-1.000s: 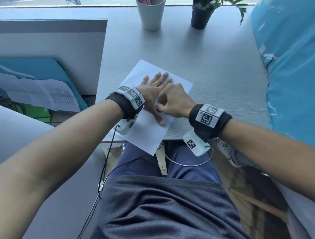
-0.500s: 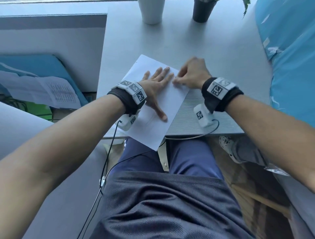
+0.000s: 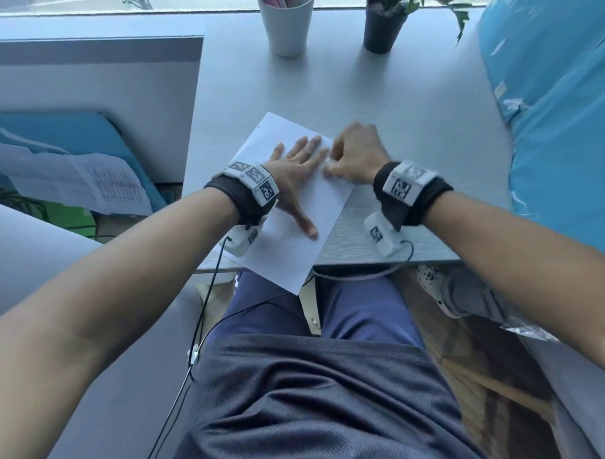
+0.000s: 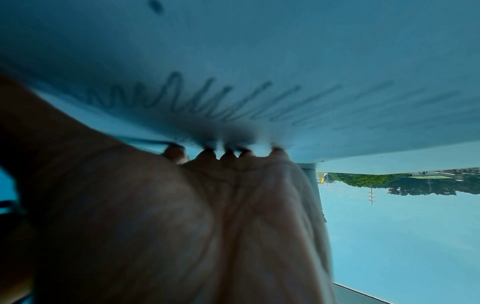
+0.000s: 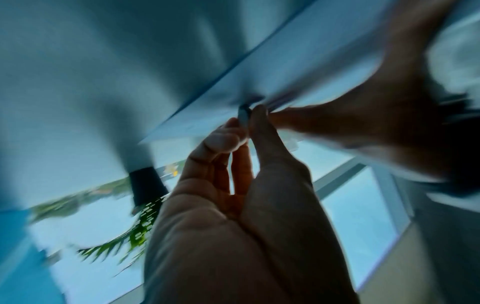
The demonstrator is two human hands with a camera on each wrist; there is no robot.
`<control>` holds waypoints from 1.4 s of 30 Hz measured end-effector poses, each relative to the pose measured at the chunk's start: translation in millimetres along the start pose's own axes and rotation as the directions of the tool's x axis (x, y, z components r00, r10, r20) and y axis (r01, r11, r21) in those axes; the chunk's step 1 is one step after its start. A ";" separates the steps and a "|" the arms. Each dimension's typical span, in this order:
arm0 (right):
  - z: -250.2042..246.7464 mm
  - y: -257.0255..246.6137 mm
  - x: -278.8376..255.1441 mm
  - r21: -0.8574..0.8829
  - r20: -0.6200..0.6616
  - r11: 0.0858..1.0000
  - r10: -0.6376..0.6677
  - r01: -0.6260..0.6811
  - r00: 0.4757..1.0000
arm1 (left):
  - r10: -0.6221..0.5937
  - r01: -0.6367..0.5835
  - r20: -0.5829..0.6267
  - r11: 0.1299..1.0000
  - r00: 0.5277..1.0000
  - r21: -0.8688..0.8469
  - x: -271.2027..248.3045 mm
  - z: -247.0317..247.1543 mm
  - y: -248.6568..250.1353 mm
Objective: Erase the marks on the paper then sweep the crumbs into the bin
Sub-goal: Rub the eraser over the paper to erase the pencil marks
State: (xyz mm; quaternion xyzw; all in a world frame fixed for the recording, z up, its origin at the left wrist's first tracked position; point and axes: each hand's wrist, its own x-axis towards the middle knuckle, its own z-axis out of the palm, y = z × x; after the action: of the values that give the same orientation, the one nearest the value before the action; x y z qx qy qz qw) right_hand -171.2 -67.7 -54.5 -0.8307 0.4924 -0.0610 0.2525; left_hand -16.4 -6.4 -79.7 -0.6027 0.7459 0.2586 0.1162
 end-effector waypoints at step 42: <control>-14.8 25.6 25.3 0.042 -0.133 0.987 0.161 -0.157 0.978 | 0.019 -0.019 -0.042 1.000 0.999 0.006 -14.5 4.9 -16.8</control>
State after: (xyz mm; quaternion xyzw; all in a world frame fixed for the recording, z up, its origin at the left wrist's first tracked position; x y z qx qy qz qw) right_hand -183.7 -104.4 -57.7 -0.7784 0.5724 -0.1048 0.2356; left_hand 2.7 6.0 -80.9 -0.6005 0.7546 0.2450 0.0997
